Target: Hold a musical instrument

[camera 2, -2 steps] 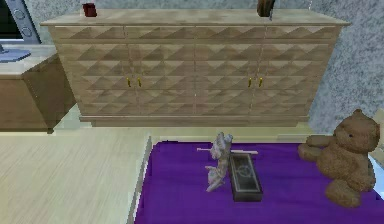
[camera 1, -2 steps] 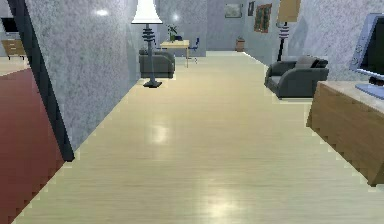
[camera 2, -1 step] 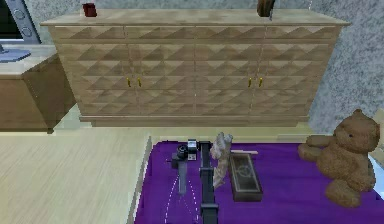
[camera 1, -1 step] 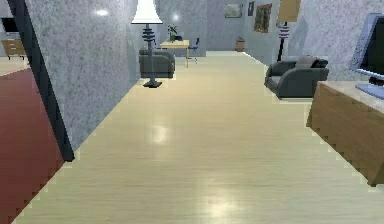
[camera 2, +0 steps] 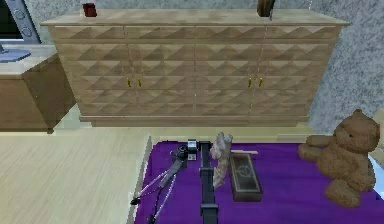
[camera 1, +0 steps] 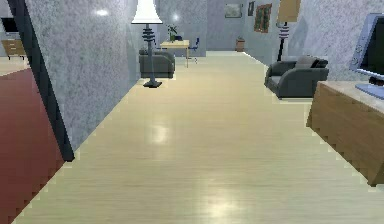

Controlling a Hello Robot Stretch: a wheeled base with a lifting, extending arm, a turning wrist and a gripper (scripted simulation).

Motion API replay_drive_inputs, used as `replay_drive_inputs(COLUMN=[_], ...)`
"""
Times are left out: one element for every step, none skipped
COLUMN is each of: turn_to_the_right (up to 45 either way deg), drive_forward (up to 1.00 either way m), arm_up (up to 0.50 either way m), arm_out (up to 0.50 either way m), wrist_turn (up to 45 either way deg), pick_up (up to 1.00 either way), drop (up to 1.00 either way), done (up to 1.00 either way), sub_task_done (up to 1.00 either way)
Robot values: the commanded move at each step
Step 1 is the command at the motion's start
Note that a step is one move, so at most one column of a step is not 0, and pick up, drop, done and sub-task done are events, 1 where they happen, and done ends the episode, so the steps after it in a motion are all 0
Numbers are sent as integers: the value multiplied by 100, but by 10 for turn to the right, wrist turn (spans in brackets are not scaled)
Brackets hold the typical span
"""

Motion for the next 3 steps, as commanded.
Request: replay_drive_inputs(turn_to_the_right=[0, 0, 0], drive_forward=[0, 0, 0], arm_up=[0, 0, 0], arm_out=[0, 0, 0], wrist_turn=[450, 450, 450], pick_up=[0, 0, 0], drop=[0, 0, 0], done=[0, 0, 0], sub_task_done=[0, 0, 0])
